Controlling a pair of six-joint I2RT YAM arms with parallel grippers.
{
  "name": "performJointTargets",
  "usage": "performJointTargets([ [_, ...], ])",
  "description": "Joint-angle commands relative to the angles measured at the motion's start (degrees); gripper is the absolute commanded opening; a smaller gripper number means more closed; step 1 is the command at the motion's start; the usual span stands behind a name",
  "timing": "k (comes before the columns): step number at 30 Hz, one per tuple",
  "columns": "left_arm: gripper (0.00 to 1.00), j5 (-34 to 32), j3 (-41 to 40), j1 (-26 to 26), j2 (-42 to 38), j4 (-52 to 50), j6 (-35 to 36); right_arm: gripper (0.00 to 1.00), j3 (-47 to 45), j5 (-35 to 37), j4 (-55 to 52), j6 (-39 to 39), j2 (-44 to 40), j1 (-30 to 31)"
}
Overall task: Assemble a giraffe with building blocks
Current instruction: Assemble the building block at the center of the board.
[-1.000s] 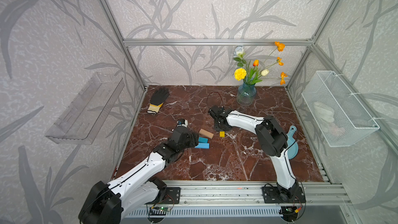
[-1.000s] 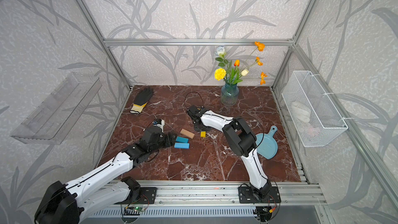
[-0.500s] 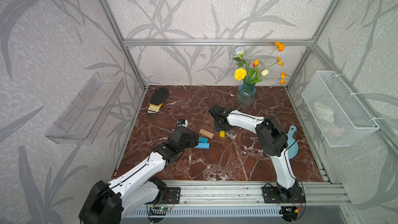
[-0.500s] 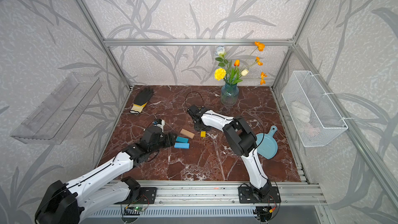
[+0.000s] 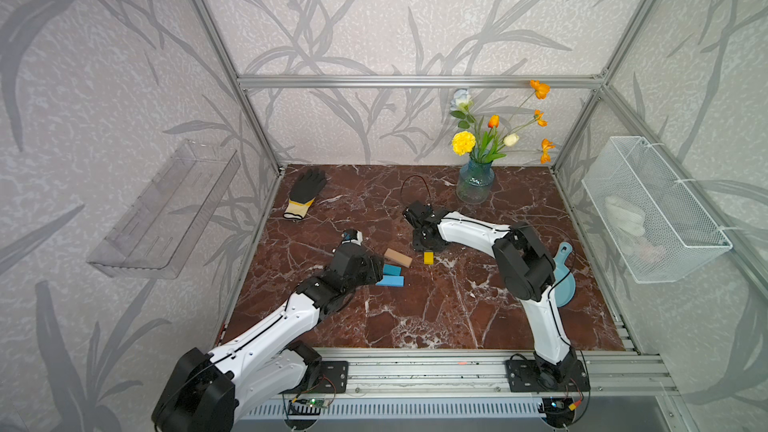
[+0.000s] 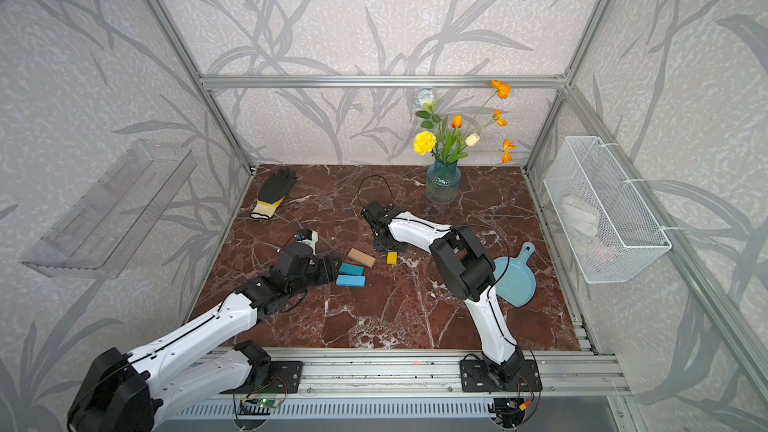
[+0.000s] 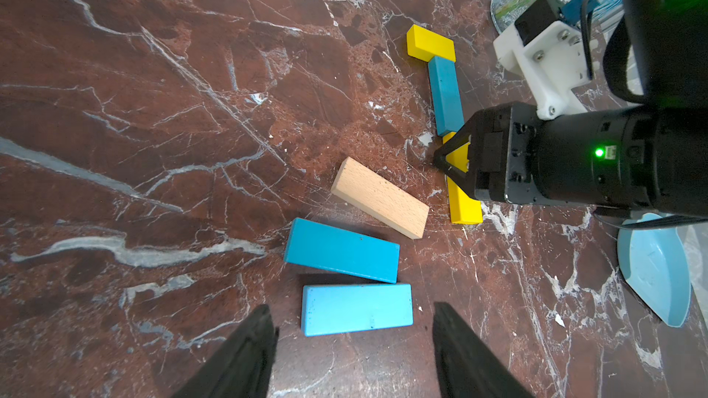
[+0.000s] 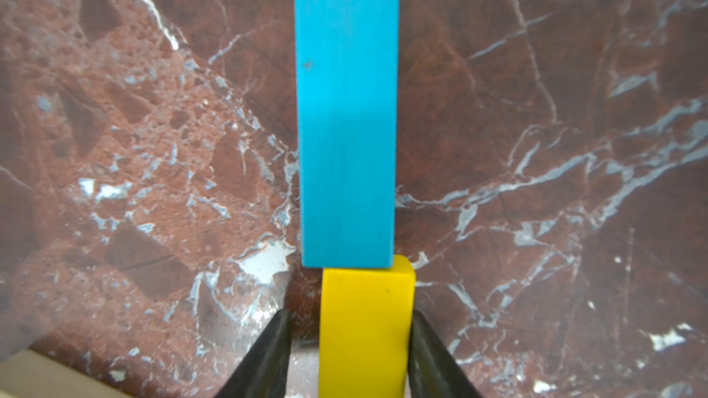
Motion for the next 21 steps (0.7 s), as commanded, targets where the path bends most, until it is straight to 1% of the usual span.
performJointTargets([
  [1, 0.67, 0.23, 1.94, 0.19, -0.26, 0.07, 0.48, 0.49, -1.30, -2.41, -1.80, -0.34, 3.86, -0.10],
  [21, 0.67, 0.29, 2.23, 0.21, -0.34, -0.08, 0.47, 0.49, -1.60, -3.64, -0.51, 0.19, 3.42, -0.11],
])
